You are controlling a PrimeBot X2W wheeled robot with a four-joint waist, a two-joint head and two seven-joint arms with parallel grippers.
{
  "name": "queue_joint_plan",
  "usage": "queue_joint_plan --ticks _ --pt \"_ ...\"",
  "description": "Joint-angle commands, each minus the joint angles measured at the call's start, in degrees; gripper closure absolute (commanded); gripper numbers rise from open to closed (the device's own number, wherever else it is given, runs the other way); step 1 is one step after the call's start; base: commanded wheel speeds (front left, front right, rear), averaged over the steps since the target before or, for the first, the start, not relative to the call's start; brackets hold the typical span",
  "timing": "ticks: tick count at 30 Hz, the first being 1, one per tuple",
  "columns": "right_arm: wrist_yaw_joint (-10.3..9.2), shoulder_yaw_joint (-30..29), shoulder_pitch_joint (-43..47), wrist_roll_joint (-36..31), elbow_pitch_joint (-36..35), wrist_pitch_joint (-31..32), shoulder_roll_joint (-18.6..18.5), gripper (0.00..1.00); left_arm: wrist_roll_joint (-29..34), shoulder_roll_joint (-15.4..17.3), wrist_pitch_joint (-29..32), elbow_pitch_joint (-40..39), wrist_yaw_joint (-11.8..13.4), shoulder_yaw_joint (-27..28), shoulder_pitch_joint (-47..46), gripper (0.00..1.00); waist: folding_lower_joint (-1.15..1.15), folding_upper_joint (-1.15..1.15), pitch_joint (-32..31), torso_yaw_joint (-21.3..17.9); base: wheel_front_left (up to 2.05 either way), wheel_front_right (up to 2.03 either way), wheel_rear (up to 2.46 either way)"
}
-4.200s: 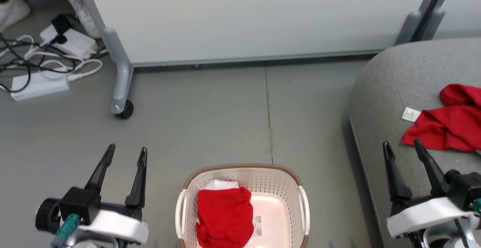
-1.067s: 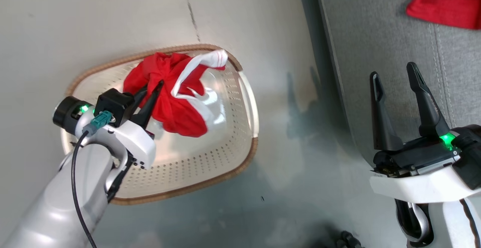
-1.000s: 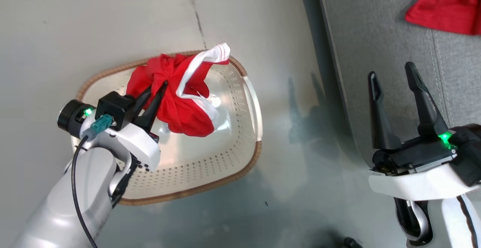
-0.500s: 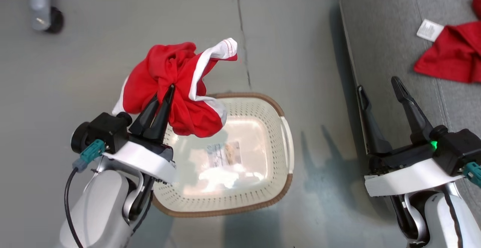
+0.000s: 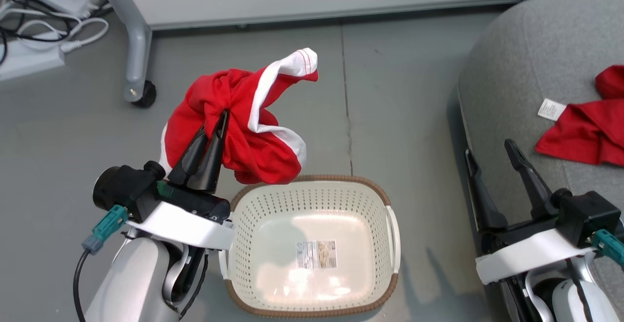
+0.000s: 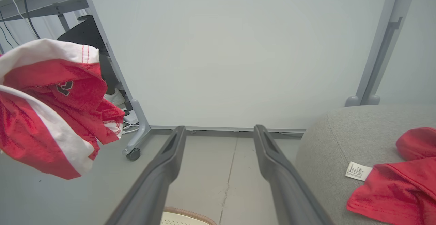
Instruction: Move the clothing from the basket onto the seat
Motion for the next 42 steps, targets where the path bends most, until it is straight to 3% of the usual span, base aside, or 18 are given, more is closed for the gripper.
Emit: queue_joint_plan --ticks 1,9,20,42 --pt "0.03 0.0 1.0 0.2 0.1 0.3 -0.3 0.0 0.7 0.0 -0.2 -1.0 -0.2 0.7 0.9 1.0 0.0 0.0 -2.5 0.7 0.0 0.0 0.0" --pt "0.03 0.4 3.5 0.8 0.1 1.0 -0.4 0.0 2.6 -0.7 -0.2 -5.0 -0.2 1.8 3.8 1.0 0.0 0.0 -6.4 0.2 0.0 0.0 0.0" --pt "0.03 0.6 6.3 2.2 1.1 0.9 -0.3 0.0 3.9 -1.1 0.7 -9.5 0.3 -1.8 9.2 1.0 0.0 0.0 -10.0 -0.8 0.0 0.0 0.0" --pt "0.03 3.1 4.1 3.4 1.6 -0.6 -0.3 0.0 3.7 0.4 2.1 -12.5 1.0 -3.3 10.7 1.0 0.0 0.0 -9.8 -1.6 0.0 0.0 0.0"
